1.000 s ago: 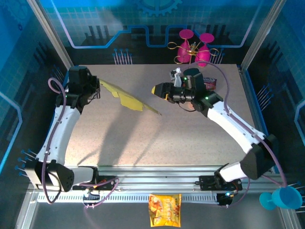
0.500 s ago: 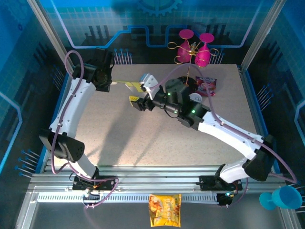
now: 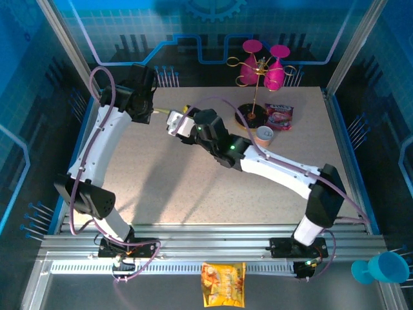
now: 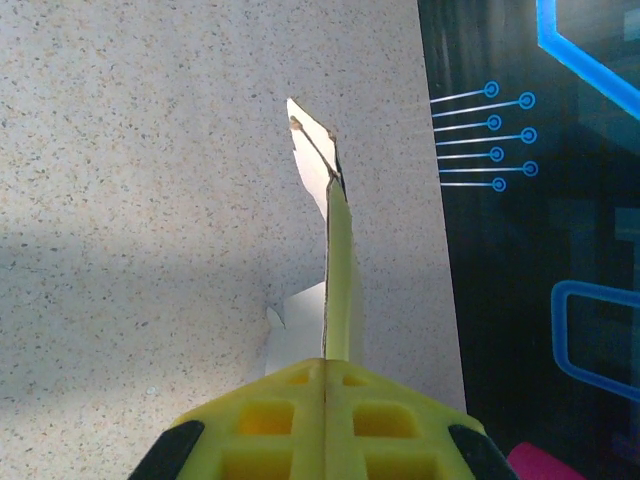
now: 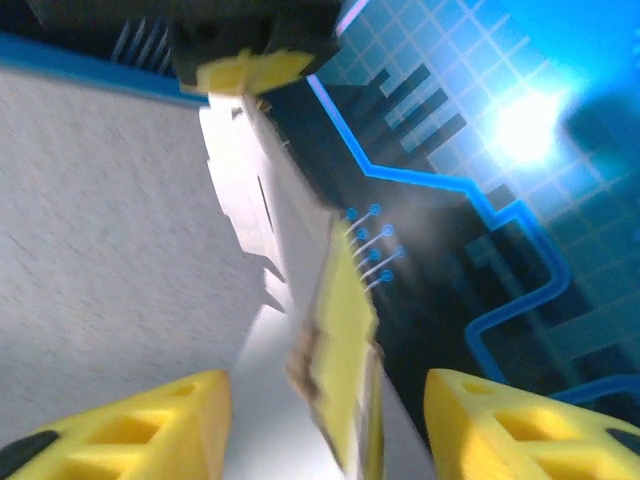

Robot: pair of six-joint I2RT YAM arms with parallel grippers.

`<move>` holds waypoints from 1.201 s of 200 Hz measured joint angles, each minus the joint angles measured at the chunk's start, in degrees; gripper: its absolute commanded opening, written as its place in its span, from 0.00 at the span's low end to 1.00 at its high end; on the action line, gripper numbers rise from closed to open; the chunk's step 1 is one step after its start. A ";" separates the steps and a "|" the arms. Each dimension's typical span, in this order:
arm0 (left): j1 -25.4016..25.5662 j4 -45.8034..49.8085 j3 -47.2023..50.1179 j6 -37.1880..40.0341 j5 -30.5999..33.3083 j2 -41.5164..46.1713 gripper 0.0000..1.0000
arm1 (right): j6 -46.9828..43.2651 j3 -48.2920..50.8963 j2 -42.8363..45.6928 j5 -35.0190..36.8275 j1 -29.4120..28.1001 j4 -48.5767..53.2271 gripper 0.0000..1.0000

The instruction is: Fold the paper box

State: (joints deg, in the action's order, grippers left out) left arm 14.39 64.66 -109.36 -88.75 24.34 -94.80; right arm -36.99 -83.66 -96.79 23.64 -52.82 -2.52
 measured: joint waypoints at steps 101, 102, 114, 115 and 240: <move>-7.13 -16.90 1.18 24.46 -8.59 5.33 0.78 | 14.99 -10.93 1.27 -14.60 11.74 16.00 0.00; -7.34 -17.18 1.38 24.63 -8.87 5.53 0.78 | 15.21 -10.93 1.38 -15.06 12.00 16.17 0.00; -11.21 -21.81 5.25 28.72 -13.42 8.87 0.77 | 19.52 -10.78 3.26 -21.79 16.48 18.38 0.00; -11.76 -22.51 5.81 29.16 -14.14 9.31 0.77 | 20.11 -10.73 3.48 -22.80 17.16 18.62 0.00; -20.09 -72.24 42.97 62.86 -62.29 10.69 0.77 | 36.57 -2.21 9.09 -66.64 38.86 27.63 0.00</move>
State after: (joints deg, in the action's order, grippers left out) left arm -5.69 -7.57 -66.39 -25.89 -37.95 -84.12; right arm -0.43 -85.86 -87.70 -43.00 -13.96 25.10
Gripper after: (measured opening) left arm 0.761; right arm 0.071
